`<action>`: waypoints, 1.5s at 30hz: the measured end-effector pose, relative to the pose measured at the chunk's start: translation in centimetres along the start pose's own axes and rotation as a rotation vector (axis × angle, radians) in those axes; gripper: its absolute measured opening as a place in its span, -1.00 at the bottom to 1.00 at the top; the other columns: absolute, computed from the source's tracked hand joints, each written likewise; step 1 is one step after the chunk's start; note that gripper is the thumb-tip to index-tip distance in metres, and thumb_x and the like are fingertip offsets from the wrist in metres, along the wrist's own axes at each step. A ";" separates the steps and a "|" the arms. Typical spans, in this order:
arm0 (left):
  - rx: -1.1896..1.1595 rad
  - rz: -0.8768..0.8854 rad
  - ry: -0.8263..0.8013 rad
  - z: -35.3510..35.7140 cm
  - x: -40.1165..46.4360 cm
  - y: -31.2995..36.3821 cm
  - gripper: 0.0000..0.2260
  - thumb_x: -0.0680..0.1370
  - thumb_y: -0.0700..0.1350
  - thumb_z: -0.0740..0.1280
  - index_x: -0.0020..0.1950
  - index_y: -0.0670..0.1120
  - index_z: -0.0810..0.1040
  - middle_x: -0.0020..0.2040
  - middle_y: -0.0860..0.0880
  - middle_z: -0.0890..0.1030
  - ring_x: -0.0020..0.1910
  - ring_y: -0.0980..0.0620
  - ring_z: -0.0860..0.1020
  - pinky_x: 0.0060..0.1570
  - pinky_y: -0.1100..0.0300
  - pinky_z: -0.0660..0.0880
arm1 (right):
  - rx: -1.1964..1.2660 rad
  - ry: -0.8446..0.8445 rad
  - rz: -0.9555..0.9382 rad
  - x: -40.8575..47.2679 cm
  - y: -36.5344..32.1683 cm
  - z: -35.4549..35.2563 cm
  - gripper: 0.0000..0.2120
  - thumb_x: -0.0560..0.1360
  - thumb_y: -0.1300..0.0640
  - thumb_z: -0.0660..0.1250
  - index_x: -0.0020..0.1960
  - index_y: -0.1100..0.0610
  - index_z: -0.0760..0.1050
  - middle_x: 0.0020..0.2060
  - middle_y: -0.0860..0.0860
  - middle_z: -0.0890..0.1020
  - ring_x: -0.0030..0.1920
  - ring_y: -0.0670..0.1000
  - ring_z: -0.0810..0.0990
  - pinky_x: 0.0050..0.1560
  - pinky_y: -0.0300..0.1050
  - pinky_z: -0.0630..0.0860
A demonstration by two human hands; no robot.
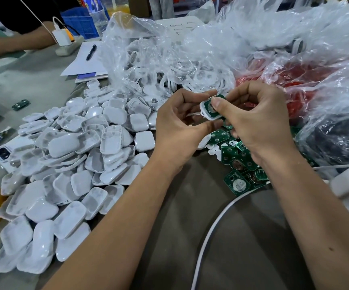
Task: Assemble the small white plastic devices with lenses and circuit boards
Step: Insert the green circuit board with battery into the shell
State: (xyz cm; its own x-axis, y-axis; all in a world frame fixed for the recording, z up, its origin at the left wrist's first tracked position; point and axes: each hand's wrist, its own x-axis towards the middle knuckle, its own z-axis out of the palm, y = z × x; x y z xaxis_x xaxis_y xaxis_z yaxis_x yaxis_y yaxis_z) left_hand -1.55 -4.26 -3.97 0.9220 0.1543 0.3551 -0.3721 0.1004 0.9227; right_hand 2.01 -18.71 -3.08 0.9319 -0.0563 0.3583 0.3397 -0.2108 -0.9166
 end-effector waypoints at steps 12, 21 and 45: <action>-0.088 -0.075 -0.044 -0.2 0.0 -0.4 -0.63 0.36 -0.47 0.56 0.06 -0.18 0.58 0.12 -0.19 0.69 -0.01 -0.35 0.65 0.06 -0.15 0.66 | 0.263 -0.057 0.155 0.1 0.0 -0.1 -0.82 0.44 0.21 0.62 -0.07 0.25 0.65 -0.30 0.14 0.71 -0.49 -0.01 0.57 -0.49 -0.21 0.49; -0.297 -0.363 0.020 0.3 0.0 -0.4 -0.80 0.54 -0.35 0.43 0.11 -0.13 0.60 -0.22 -0.02 0.62 -0.25 0.02 0.54 -0.18 0.18 0.52 | 0.289 -0.007 0.145 -0.1 0.1 0.1 -0.77 0.44 0.23 0.62 -0.02 0.28 0.61 -0.26 0.29 0.65 -0.46 0.04 0.56 -0.48 -0.17 0.50; 0.022 -0.189 0.118 0.1 0.2 -0.6 -0.85 0.49 -0.25 0.49 0.04 -0.10 0.68 -0.12 -0.15 0.70 -0.25 0.04 0.60 -0.19 0.17 0.55 | 0.278 -0.035 0.177 -0.3 -0.5 0.2 -0.90 0.47 0.32 0.55 -0.09 0.23 0.64 -0.33 0.09 0.67 -0.44 0.04 0.62 -0.46 -0.17 0.53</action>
State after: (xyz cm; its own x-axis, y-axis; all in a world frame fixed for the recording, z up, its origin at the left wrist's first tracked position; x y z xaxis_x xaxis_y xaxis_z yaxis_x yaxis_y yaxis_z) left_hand -1.11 -4.38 -4.42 0.9558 0.2486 0.1570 -0.1906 0.1172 0.9746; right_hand 1.55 -18.41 -2.80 0.9816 -0.0337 0.1877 0.1897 0.0734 -0.9791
